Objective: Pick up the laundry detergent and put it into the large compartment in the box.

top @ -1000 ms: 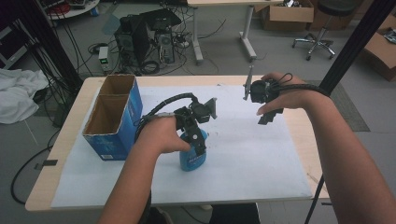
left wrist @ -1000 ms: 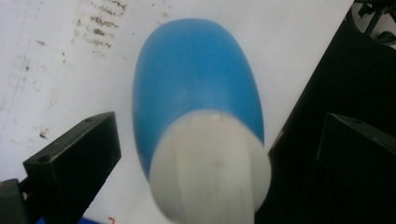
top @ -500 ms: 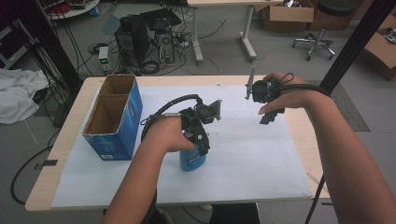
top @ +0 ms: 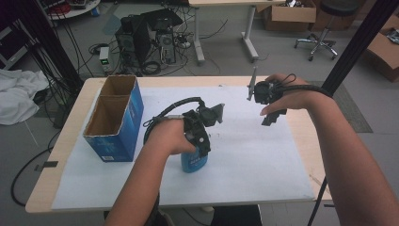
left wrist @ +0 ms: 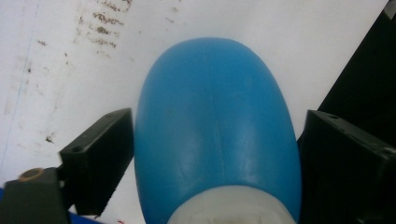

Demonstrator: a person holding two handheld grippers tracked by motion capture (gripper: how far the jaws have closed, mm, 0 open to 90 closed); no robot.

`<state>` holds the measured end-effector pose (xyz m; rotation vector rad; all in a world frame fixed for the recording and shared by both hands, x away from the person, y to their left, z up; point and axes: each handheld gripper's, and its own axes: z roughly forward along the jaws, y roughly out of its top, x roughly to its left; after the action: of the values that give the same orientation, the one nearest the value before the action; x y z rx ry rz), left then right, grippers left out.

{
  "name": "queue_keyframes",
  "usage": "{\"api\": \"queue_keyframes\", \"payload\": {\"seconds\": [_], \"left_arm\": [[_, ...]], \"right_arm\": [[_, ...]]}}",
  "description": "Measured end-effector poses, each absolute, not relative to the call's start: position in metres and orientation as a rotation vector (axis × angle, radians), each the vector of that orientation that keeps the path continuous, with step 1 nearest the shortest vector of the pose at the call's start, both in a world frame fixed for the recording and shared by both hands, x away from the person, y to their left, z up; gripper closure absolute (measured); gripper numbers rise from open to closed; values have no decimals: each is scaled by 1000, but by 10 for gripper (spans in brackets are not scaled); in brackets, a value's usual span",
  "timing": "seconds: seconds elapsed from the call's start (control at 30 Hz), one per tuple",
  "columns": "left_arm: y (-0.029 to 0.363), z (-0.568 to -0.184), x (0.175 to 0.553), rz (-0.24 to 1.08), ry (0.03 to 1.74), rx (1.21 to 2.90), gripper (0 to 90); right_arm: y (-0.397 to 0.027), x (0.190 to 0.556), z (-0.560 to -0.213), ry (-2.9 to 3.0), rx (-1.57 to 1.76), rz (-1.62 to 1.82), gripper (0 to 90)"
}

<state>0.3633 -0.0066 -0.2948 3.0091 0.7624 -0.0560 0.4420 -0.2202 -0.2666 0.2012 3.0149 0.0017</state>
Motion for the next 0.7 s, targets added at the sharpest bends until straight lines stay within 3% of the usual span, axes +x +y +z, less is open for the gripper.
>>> {"api": "queue_keyframes", "payload": {"seconds": [0.6, 0.67, 0.7], "left_arm": [[-5, -295, 364, -47, 790, 2995, 197], [-5, -293, 363, -35, 779, 2990, 325], [-5, -294, 363, -47, 785, 2988, 326]], "right_arm": [[-221, 444, -270, 3015, 200, -3, 158], [-221, 444, -270, 3016, 202, -4, 158], [-221, 444, -270, 3016, 204, -6, 158]]}}
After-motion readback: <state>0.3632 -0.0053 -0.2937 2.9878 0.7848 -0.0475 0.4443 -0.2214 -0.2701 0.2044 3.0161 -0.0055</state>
